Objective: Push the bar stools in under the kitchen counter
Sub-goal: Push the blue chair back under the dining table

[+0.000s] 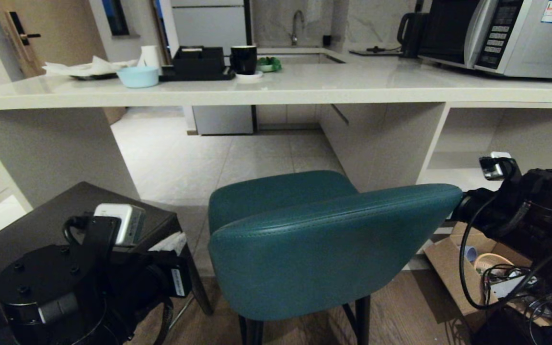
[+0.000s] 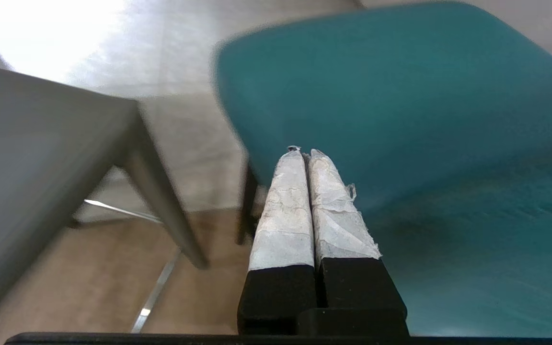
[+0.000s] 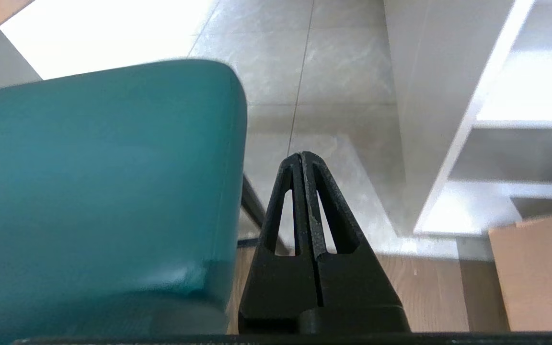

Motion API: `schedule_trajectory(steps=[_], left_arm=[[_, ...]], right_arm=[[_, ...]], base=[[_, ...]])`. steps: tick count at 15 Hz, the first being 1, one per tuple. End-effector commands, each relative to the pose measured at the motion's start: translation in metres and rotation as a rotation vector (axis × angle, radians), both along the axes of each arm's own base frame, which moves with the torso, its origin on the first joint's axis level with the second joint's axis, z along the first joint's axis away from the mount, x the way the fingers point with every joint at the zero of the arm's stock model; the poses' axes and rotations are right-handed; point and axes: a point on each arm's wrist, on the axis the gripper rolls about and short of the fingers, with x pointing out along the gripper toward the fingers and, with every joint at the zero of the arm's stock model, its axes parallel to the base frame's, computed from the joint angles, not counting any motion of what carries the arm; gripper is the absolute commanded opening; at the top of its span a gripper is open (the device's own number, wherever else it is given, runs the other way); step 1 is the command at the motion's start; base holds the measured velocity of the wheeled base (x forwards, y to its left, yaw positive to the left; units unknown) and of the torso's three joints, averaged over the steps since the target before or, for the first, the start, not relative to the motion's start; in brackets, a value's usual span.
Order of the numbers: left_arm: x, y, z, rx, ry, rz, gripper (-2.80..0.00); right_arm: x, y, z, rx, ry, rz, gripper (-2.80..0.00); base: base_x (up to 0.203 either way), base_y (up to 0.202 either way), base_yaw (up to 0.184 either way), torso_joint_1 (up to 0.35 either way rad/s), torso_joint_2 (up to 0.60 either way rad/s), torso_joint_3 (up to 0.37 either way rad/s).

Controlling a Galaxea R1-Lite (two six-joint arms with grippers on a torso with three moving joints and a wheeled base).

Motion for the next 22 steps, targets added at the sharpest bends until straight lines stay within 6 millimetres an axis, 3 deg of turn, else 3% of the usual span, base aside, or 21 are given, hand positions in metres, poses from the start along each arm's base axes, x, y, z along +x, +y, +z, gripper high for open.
schedule_trajectory(steps=[1, 5, 10, 15, 17, 22], left_arm=[[0.002, -0.009, -0.007, 0.007, 0.022, -0.019, -2.80], [0.010, -0.024, -0.008, -0.011, 0.029, -0.030, -2.80], [0.028, -0.014, -0.008, -0.022, 0.029, 0.047, -2.80], [0.048, -0.015, -0.015, -0.007, 0.048, 0.082, -2.80], [0.056, -0.019, -0.013, -0.014, 0.037, 0.090, -2.80], [0.040, -0.007, -0.005, -0.029, 0.020, 0.089, -2.80]], right_arm=[[0.013, 0.007, -0.014, 0.000, 0.029, 0.023, -2.80], [0.007, 0.034, -0.014, -0.001, 0.035, 0.113, -2.80], [-0.021, 0.050, -0.006, 0.003, 0.001, 0.189, -2.80], [-0.043, 0.048, 0.006, 0.011, -0.028, 0.233, -2.80], [-0.043, 0.045, 0.008, 0.012, -0.036, 0.228, -2.80], [-0.046, 0.022, 0.017, 0.011, -0.062, 0.134, -2.80]], base=[[0.000, 0.000, 0.000, 0.000, 0.00, 0.000], [0.000, 0.000, 0.000, 0.000, 0.00, 0.000], [0.000, 0.000, 0.000, 0.000, 0.00, 0.000], [0.000, 0.000, 0.000, 0.000, 0.00, 0.000], [0.000, 0.000, 0.000, 0.000, 0.00, 0.000], [0.000, 0.000, 0.000, 0.000, 0.00, 0.000]])
